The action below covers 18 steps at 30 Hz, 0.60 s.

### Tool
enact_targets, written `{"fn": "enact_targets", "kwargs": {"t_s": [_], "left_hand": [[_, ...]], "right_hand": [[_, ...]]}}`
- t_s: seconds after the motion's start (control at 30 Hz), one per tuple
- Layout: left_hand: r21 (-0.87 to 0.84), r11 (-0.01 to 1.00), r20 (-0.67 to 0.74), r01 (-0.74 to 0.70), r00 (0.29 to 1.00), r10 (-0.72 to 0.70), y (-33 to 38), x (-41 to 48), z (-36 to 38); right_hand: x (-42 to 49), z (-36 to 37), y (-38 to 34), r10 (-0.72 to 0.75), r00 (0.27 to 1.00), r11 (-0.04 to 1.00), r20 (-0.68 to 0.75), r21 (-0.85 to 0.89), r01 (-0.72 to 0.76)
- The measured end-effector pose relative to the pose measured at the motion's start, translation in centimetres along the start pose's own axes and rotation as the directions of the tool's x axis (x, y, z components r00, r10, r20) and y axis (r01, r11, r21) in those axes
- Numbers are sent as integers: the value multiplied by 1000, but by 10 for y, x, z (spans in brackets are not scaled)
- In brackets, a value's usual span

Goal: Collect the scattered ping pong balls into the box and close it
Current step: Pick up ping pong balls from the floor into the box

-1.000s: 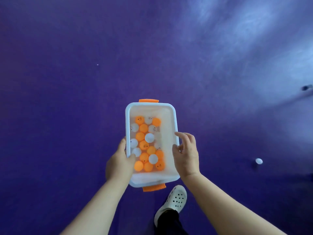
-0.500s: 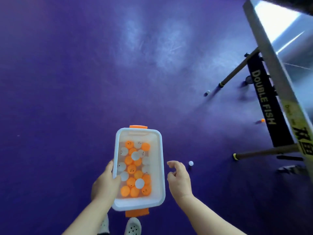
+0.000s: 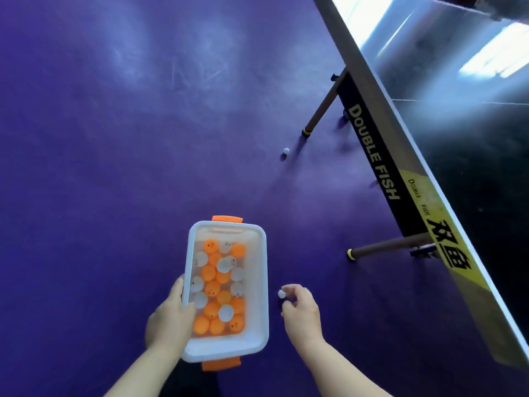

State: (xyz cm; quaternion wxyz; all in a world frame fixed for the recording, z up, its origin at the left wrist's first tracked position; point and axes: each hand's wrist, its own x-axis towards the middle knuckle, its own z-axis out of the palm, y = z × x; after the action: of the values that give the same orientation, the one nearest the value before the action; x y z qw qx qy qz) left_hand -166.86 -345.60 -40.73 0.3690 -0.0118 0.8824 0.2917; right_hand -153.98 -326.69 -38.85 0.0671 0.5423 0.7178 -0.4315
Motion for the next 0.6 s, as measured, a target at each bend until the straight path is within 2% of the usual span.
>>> {"fn": "enact_targets", "kwargs": {"t_s": [0.23, 0.6], "left_hand": [[100, 995, 2, 27, 1000, -27, 44, 98, 43], [116, 992, -18, 50, 999, -48, 43, 250, 177]], "right_hand": [[131, -8, 13, 118, 991, 990, -59, -65, -122], [315, 64, 142, 304, 953, 922, 14, -255, -290]]}}
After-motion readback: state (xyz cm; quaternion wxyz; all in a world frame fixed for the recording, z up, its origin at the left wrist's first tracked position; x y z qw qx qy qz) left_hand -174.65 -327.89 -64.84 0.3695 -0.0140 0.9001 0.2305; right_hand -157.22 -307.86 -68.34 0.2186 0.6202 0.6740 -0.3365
